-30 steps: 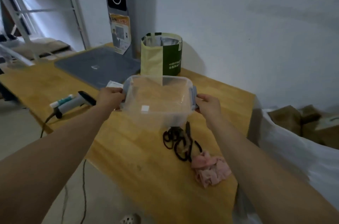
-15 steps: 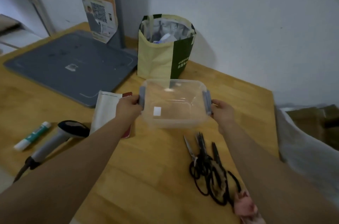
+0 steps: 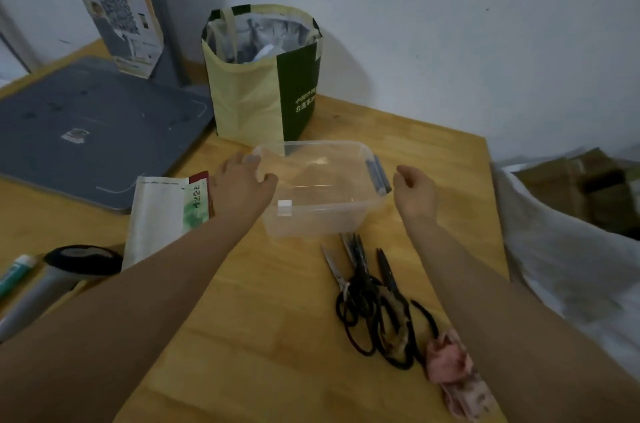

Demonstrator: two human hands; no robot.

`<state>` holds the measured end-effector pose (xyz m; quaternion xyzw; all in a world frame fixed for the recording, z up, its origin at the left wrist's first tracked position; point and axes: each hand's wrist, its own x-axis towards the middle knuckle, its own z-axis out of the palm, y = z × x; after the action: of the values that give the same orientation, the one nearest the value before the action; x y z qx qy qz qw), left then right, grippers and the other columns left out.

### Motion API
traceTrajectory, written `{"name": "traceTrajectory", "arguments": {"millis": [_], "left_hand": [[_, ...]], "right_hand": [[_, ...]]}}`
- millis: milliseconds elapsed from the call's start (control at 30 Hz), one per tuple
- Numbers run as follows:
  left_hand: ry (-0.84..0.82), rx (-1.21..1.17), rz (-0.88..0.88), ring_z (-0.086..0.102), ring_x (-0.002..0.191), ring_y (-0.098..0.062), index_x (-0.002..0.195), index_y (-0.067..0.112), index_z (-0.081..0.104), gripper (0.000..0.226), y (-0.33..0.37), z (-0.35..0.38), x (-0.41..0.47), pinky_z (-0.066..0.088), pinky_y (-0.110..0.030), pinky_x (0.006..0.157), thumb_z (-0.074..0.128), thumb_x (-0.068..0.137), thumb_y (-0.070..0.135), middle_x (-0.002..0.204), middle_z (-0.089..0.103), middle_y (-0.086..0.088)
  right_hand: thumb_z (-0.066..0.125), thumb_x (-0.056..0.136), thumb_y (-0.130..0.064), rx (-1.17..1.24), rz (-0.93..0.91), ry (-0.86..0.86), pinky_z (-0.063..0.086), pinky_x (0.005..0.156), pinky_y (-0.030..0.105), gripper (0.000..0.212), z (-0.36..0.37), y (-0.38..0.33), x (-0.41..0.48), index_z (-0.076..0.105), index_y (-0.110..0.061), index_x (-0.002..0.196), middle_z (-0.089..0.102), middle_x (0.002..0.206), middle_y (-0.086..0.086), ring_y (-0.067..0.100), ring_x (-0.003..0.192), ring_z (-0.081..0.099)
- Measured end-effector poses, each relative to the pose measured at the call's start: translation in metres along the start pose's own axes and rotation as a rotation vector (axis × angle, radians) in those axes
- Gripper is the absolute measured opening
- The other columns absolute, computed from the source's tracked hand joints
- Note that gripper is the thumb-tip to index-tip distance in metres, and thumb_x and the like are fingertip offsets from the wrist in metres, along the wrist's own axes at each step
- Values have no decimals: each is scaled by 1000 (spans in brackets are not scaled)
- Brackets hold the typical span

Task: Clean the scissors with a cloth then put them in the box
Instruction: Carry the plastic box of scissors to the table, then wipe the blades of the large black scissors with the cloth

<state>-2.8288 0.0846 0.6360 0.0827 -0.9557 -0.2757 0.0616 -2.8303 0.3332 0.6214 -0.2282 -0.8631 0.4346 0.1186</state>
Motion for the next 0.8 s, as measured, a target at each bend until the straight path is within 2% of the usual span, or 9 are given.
{"name": "traceTrajectory", "arguments": {"millis": [67, 100, 200, 333, 467, 600, 700, 800], "left_hand": [[-5, 12, 143, 36, 131, -33, 132, 15, 54, 44, 20, 6, -3, 27, -43, 110, 52, 90, 28, 145, 42, -12], [-6, 12, 208, 34, 134, -31, 133, 15, 53, 44, 30, 8, -5, 24, -41, 111, 52, 91, 27, 147, 40, -9], [-6, 77, 409, 38, 131, -24, 133, 18, 53, 43, 56, 22, -13, 26, -37, 109, 50, 92, 29, 143, 46, -4], [-68, 291, 572, 40, 130, -25, 135, 24, 51, 44, 71, 44, -20, 31, -40, 108, 49, 91, 34, 140, 48, -4], [-1, 349, 709, 42, 127, -26, 130, 24, 55, 42, 71, 57, -33, 32, -42, 108, 50, 89, 33, 136, 51, -5], [89, 139, 732, 46, 124, -25, 131, 20, 55, 42, 57, 62, -81, 39, -39, 103, 54, 89, 26, 135, 53, -5], [-54, 35, 640, 45, 127, -23, 134, 21, 52, 45, 30, 70, -135, 40, -37, 103, 55, 89, 23, 139, 51, -4], [-85, -25, 570, 45, 128, -21, 135, 20, 51, 44, 13, 67, -167, 39, -33, 101, 54, 90, 20, 139, 51, -2]], "right_hand": [[46, 97, -18, -86, -167, 62, 41, 94, 29, 32, -2, 5, -4, 58, -12, 126, 56, 130, 6, 22, 119, 51], [46, 96, -18, -124, -229, 75, 41, 91, 28, 32, -1, 7, -6, 59, -13, 125, 55, 130, 5, 22, 118, 51], [46, 96, -18, -224, -329, 60, 43, 88, 30, 32, 2, 8, -12, 59, -15, 125, 53, 131, 3, 20, 117, 51], [45, 97, -19, -365, -419, 11, 44, 86, 34, 35, 3, 11, -18, 53, -16, 130, 48, 135, 5, 24, 116, 52], [42, 98, -20, -438, -455, 29, 42, 94, 38, 37, -5, 18, -33, 48, -13, 134, 45, 139, 8, 27, 120, 49], [43, 98, -20, -375, -456, 125, 39, 101, 38, 37, -19, 44, -72, 49, -14, 134, 47, 139, 7, 26, 126, 44], [44, 97, -19, -360, -394, 71, 39, 100, 35, 36, -27, 82, -125, 51, -13, 133, 49, 138, 6, 24, 126, 45], [44, 97, -19, -363, -373, 62, 40, 98, 35, 35, -46, 107, -164, 51, -14, 132, 49, 138, 6, 23, 124, 46]]}}
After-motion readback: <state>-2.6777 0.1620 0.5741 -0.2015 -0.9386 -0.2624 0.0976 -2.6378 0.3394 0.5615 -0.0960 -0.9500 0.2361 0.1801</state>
